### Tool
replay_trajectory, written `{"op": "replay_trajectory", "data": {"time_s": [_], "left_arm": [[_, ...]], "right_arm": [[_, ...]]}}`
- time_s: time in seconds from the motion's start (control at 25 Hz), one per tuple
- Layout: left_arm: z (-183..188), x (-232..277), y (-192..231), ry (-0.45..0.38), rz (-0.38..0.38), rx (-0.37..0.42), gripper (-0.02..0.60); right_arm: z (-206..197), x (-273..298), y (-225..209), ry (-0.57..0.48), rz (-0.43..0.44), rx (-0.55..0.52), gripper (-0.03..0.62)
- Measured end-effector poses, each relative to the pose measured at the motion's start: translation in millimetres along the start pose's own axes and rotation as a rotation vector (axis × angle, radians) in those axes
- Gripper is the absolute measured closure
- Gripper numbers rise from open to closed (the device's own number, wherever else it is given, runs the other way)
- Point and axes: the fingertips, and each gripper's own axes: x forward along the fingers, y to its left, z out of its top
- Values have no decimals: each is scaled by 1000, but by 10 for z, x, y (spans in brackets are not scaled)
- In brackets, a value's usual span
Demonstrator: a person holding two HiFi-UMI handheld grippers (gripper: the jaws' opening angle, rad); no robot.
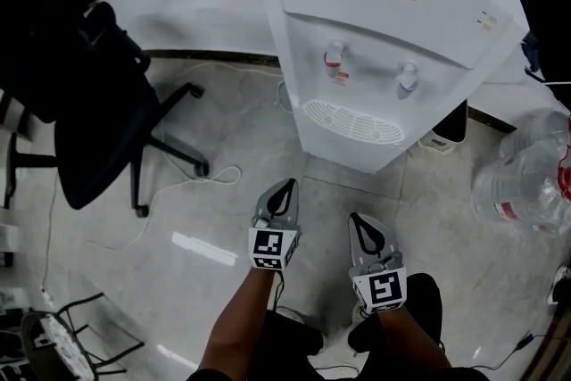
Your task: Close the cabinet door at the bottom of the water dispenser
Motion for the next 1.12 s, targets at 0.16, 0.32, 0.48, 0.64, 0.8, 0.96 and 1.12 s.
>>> {"op": "replay_trajectory", "data": {"time_s": [0.16, 0.32, 0.48, 0.64, 0.8, 0.96, 1.12], "left_arm": [[580, -358, -8, -13, 29, -39, 566], [1434, -749, -138, -22, 40, -65, 566], [2443, -1172, -392, -68, 28, -75, 566], [3345, -1508, -649, -89, 11, -79, 565], [3899, -1902, -952, -28, -11, -87, 565], [4290, -2176, -1135, -14, -48, -75, 565], [4698, -2337, -1179, -61, -42, -55, 565]], "right_arm": [[588, -192, 76, -22, 13, -39, 591], [1328, -451, -49, -26, -25, -19, 591], [2182, -813, -143, -41, -44, -15, 591], [3024, -1096, -216, -49, -46, -15, 591], [3702, -1476, -207, -22, -52, 8, 591], [4193, -1797, -134, -24, -43, -6, 591], [4598, -2012, -135, -79, -68, -21, 591]]}}
